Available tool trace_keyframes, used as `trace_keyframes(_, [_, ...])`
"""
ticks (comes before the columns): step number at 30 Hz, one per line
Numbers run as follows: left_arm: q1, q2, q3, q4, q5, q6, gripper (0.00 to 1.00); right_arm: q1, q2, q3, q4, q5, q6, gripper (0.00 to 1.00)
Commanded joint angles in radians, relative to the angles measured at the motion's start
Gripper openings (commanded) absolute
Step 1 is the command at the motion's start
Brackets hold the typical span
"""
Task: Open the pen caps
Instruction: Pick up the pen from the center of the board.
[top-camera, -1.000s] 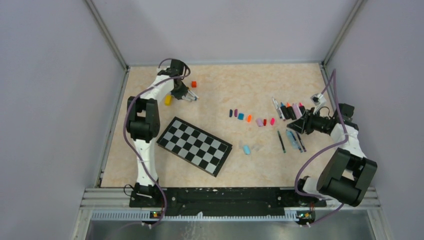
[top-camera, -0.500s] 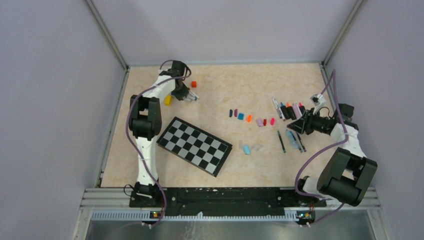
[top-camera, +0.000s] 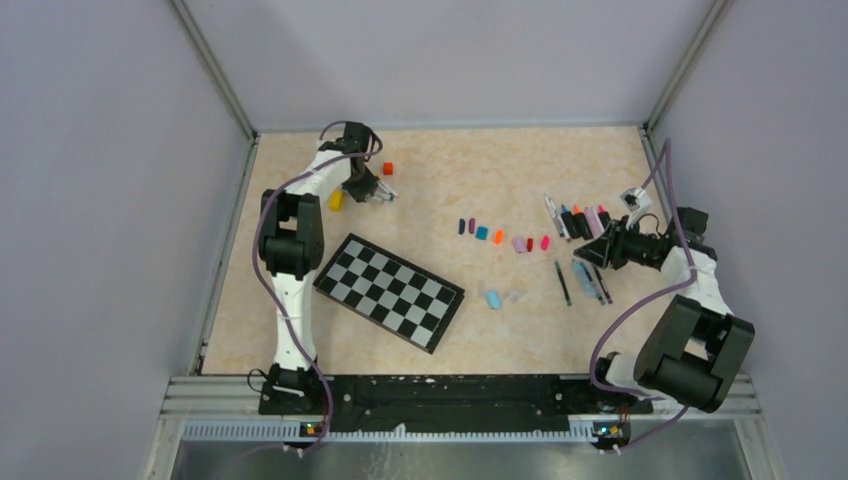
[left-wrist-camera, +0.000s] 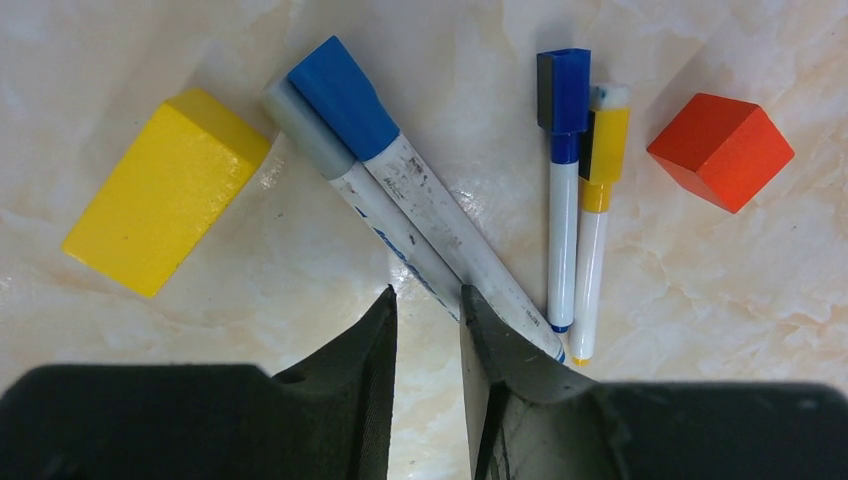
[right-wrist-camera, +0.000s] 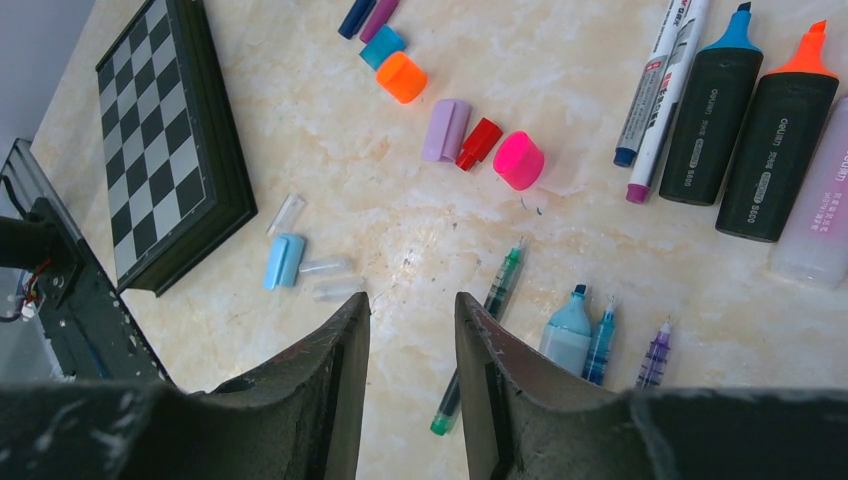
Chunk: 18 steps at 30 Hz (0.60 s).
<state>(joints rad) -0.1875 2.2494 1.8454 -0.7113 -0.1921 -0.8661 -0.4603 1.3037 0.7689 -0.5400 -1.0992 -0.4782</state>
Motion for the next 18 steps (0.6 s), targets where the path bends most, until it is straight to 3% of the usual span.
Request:
trace_keyframes(1, [0.012,0.019,0.021,-0.033,-0.013,0.003,0.33,0.005,0.005,0.052,-0.001,-0.008,-0.024,0.36])
trace_keyframes(8, [0.021,0.016,0.021,-0.024,0.010,0.001,0.37,0.005,0.004,0.053,-0.004,-0.008,-0.027,0.36])
trace_keyframes(18, [0.035,-0.027,-0.019,0.012,0.025,-0.023,0.32,0.006,0.002,0.054,-0.007,-0.008,-0.031,0.36])
